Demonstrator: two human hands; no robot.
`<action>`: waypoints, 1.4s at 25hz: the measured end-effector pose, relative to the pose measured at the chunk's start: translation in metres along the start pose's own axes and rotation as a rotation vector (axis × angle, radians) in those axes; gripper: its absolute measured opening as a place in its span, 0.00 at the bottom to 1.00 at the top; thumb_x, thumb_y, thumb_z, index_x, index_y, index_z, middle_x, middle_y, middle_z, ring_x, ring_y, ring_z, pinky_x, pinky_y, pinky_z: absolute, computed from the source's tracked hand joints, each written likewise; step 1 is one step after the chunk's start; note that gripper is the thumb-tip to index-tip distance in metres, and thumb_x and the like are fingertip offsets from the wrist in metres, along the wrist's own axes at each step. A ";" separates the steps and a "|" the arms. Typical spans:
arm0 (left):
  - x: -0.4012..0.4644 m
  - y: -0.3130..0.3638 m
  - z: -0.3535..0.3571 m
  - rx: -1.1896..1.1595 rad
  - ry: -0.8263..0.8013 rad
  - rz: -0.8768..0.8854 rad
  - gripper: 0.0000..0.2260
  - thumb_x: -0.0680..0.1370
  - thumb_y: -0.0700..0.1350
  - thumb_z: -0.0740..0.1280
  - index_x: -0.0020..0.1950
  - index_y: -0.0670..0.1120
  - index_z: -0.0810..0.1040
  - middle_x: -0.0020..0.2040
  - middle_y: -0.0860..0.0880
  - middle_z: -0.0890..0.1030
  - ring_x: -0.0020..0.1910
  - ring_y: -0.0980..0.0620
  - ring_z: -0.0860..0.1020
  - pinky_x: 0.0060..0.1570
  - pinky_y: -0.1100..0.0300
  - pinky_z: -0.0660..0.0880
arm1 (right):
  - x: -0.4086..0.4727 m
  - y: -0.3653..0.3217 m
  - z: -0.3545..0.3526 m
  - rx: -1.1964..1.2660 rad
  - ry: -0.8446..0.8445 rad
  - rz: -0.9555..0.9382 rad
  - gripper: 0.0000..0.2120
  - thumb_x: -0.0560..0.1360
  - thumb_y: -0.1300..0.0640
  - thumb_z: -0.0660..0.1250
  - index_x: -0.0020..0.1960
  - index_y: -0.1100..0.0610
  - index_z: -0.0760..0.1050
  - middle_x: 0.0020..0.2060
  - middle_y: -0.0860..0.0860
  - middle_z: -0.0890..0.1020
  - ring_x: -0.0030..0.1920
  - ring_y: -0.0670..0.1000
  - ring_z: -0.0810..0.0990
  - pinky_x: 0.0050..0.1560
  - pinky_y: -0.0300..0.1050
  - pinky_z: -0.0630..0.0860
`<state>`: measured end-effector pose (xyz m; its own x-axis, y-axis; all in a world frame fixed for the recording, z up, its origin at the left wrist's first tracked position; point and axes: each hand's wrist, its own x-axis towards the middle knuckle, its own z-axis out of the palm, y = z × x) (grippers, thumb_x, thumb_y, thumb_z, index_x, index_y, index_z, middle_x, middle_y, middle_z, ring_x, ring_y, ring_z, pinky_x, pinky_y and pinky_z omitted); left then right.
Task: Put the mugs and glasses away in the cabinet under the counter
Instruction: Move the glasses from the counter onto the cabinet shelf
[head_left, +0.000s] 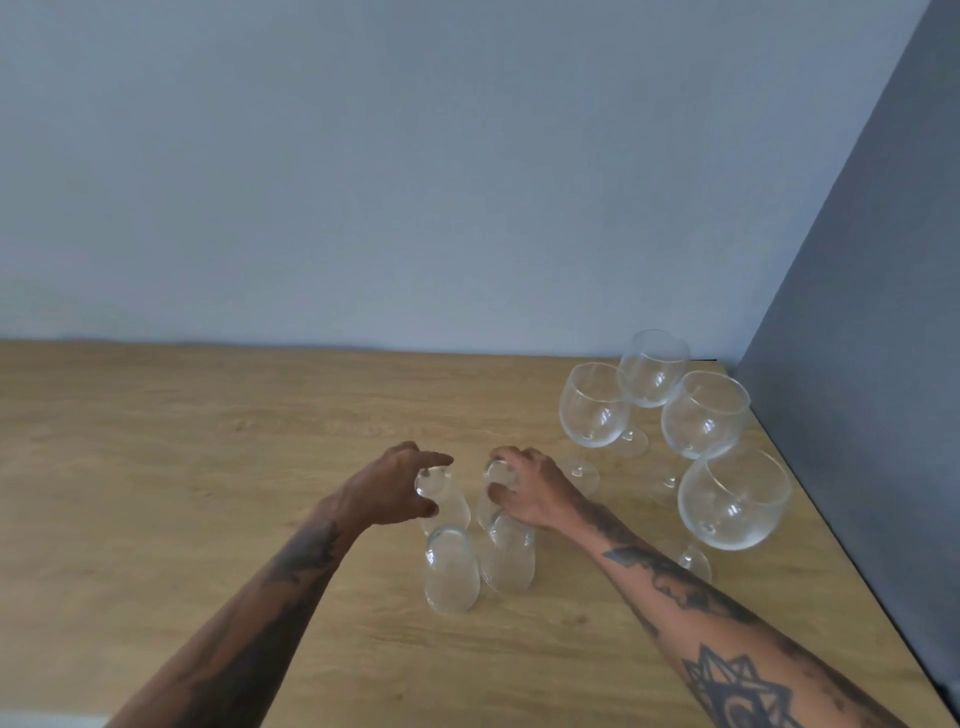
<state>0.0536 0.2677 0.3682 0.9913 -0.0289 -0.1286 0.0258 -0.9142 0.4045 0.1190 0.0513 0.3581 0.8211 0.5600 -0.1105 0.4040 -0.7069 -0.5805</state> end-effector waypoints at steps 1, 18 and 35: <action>0.003 0.003 0.001 0.027 -0.030 0.006 0.32 0.72 0.46 0.77 0.74 0.54 0.70 0.59 0.49 0.74 0.51 0.55 0.72 0.53 0.62 0.71 | -0.001 -0.002 0.000 0.007 -0.006 0.007 0.25 0.77 0.51 0.65 0.72 0.54 0.66 0.65 0.61 0.72 0.63 0.58 0.75 0.60 0.47 0.74; 0.094 0.184 -0.043 -0.212 0.152 0.101 0.48 0.68 0.60 0.77 0.80 0.50 0.56 0.75 0.47 0.66 0.74 0.47 0.66 0.70 0.51 0.67 | -0.141 0.039 -0.195 -0.292 0.375 0.318 0.35 0.67 0.36 0.69 0.68 0.50 0.66 0.63 0.52 0.74 0.62 0.56 0.74 0.55 0.49 0.74; -0.030 0.187 0.021 -0.262 0.184 0.128 0.42 0.59 0.66 0.75 0.71 0.56 0.71 0.60 0.63 0.72 0.55 0.62 0.77 0.47 0.66 0.75 | -0.155 0.083 -0.158 -0.038 0.113 0.173 0.39 0.65 0.38 0.73 0.71 0.51 0.65 0.69 0.47 0.71 0.67 0.49 0.71 0.57 0.41 0.69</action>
<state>0.0257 0.0890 0.4290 0.9947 -0.0416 0.0943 -0.0919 -0.7725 0.6283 0.0892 -0.1626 0.4548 0.9187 0.3783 -0.1134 0.2661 -0.8052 -0.5299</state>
